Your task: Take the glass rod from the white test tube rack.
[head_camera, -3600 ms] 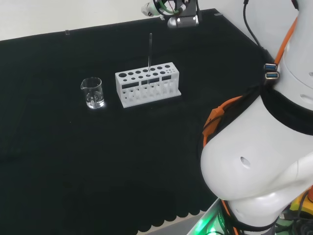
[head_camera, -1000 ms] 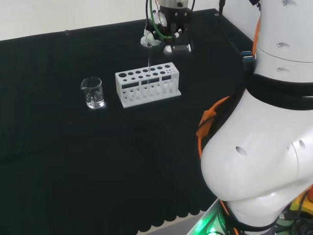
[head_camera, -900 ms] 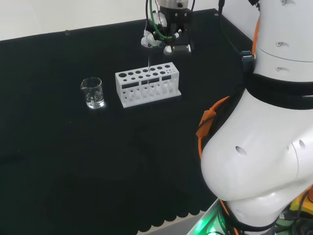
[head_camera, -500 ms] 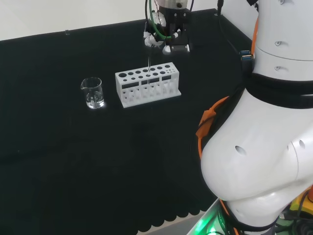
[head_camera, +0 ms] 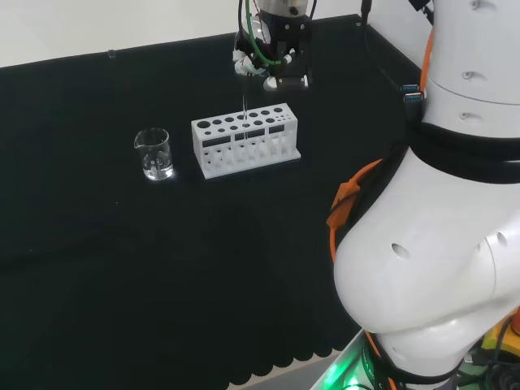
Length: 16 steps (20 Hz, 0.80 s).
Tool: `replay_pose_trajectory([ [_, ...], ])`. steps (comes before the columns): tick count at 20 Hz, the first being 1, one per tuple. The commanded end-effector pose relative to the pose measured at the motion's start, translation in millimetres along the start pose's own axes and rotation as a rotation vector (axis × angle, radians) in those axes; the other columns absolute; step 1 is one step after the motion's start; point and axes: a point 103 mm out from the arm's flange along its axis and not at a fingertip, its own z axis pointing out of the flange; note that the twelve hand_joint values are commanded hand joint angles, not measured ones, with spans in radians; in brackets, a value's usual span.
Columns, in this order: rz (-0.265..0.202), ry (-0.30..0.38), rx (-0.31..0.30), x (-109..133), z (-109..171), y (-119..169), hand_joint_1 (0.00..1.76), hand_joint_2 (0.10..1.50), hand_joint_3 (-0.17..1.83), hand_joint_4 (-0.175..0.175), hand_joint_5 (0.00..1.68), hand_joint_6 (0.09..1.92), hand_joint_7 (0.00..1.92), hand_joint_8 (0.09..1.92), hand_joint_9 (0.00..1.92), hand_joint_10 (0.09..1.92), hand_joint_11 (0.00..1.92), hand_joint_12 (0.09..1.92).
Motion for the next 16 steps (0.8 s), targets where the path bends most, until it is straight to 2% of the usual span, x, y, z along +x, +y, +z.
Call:
replay_pose_trajectory([
  [1,-0.017,-0.048,-0.096,10.7,-15.8,-10.5,1.29,1.1,-0.16,-0.126,1.14,0.65,1.27,0.71,1.52,0.68,1.59,0.53],
  [5,-0.022,-0.057,-0.128,12.1,-40.4,-22.8,1.32,1.05,-0.17,-0.148,1.32,0.31,1.4,0.5,1.65,0.53,1.65,0.45],
  [7,-0.021,-0.064,-0.132,13.3,-53.9,-28.2,1.32,1.04,-0.17,-0.159,1.36,0.22,1.43,0.46,1.69,0.49,1.67,0.42],
  [10,-0.014,-0.076,-0.126,15.9,-73.0,-35.7,1.32,1.04,-0.17,-0.173,1.38,0.16,1.44,0.44,1.72,0.46,1.69,0.41],
  [16,-0.003,-0.102,-0.124,21.1,-107.2,-49.7,1.33,1.04,-0.17,-0.175,1.42,0.09,1.45,0.44,1.77,0.41,1.71,0.4],
])
